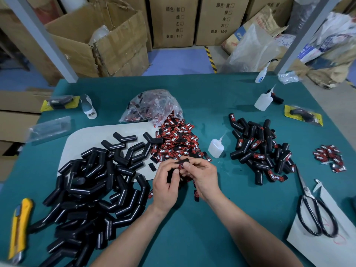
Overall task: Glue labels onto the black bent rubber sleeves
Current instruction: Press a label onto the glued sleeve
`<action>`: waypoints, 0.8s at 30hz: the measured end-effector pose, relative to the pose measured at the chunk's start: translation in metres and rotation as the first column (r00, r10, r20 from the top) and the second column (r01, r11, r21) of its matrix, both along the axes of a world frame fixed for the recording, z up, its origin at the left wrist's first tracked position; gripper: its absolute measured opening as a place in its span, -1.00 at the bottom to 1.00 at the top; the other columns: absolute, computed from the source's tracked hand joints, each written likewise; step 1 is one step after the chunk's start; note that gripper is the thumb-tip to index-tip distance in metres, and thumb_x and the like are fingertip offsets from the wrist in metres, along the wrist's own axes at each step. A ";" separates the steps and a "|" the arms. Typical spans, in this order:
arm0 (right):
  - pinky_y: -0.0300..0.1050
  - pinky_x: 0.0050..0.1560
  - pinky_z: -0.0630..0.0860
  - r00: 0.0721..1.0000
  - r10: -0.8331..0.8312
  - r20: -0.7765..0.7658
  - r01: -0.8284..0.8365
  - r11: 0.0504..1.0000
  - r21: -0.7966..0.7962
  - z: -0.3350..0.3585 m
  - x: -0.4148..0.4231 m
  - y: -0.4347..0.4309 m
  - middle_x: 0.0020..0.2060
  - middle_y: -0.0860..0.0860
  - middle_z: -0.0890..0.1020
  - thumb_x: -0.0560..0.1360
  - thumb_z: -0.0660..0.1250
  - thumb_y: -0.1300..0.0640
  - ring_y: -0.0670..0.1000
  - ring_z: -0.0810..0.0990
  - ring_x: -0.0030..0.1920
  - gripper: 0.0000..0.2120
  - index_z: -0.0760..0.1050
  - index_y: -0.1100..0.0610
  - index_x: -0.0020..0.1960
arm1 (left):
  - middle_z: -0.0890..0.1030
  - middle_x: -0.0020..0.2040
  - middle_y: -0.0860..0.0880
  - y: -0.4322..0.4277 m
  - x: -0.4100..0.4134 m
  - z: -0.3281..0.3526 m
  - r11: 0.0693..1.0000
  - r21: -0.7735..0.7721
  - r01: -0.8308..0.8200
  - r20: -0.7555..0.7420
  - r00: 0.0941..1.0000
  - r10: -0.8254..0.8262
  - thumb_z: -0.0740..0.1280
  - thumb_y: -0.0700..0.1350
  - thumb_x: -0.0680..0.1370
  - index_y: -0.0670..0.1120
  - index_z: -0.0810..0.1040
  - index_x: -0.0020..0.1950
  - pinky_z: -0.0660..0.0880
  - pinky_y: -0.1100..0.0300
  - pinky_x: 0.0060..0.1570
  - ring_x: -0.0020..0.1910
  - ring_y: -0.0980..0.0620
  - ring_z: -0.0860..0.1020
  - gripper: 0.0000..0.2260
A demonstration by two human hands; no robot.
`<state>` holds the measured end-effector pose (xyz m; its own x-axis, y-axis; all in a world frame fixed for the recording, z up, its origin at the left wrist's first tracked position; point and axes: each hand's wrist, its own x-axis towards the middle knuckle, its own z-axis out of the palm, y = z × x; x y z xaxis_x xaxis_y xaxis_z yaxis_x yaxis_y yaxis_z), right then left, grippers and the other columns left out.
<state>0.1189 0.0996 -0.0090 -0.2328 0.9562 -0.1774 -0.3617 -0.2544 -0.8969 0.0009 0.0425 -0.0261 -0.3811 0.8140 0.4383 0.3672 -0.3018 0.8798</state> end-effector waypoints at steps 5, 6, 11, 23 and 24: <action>-0.18 -0.19 0.54 0.988 0.052 0.147 -0.071 0.989 0.132 -0.003 0.006 0.005 0.03 0.12 0.69 0.43 0.42 0.11 0.03 0.58 -0.30 -0.84 0.65 0.14 -0.29 | 0.58 0.20 0.14 -0.001 -0.001 -0.003 1.000 -0.006 0.015 0.001 1.000 -0.015 0.31 -0.17 0.61 -0.11 0.56 0.11 0.49 0.16 0.24 0.20 0.00 0.59 -0.89; -0.16 -0.18 0.53 0.983 0.046 0.178 -0.072 0.987 0.142 -0.004 0.006 0.006 0.02 0.09 0.69 0.43 0.40 0.10 0.03 0.57 -0.28 -0.82 0.64 0.11 -0.32 | 0.57 0.21 0.16 0.000 0.000 -0.003 1.000 -0.003 0.020 -0.006 1.000 -0.020 0.34 -0.17 0.59 -0.09 0.55 0.11 0.48 0.19 0.24 0.20 0.02 0.59 -0.89; -0.23 -0.28 0.39 0.981 0.022 0.194 -0.045 0.993 0.114 -0.008 0.004 0.005 -0.05 0.01 0.69 0.39 0.38 0.08 -0.11 0.41 -0.37 -0.80 0.55 0.14 -0.37 | 0.59 0.16 0.09 0.002 0.002 -0.010 1.000 -0.007 0.022 -0.028 0.999 -0.022 0.37 -0.18 0.58 -0.07 0.56 0.11 0.50 0.15 0.23 0.19 0.01 0.60 -0.88; -0.29 -0.17 0.43 0.951 -0.022 0.308 -0.041 0.980 0.196 -0.002 0.004 0.003 -0.06 -0.04 0.68 0.45 0.34 0.14 -0.17 0.53 -0.23 -0.77 0.58 -0.02 -0.37 | 0.59 0.17 0.07 0.003 0.002 -0.012 1.000 -0.002 0.027 -0.033 0.999 -0.027 0.38 -0.19 0.59 -0.07 0.56 0.12 0.47 0.23 0.25 0.20 0.04 0.59 -0.87; -0.31 -0.16 0.43 0.952 -0.024 0.304 -0.037 0.980 0.194 -0.002 0.004 0.003 -0.07 -0.05 0.68 0.46 0.33 0.17 -0.20 0.52 -0.24 -0.76 0.59 -0.02 -0.37 | 0.59 0.17 0.06 0.003 0.003 -0.012 1.000 -0.005 0.031 -0.030 0.999 -0.031 0.38 -0.19 0.58 -0.08 0.56 0.12 0.48 0.23 0.24 0.20 0.04 0.59 -0.87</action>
<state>0.1228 0.1026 -0.0111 -0.2031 0.9778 -0.0511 -0.0638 -0.0653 -0.9958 0.0034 0.0453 -0.0376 -0.3425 0.8274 0.4451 0.3839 -0.3091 0.8701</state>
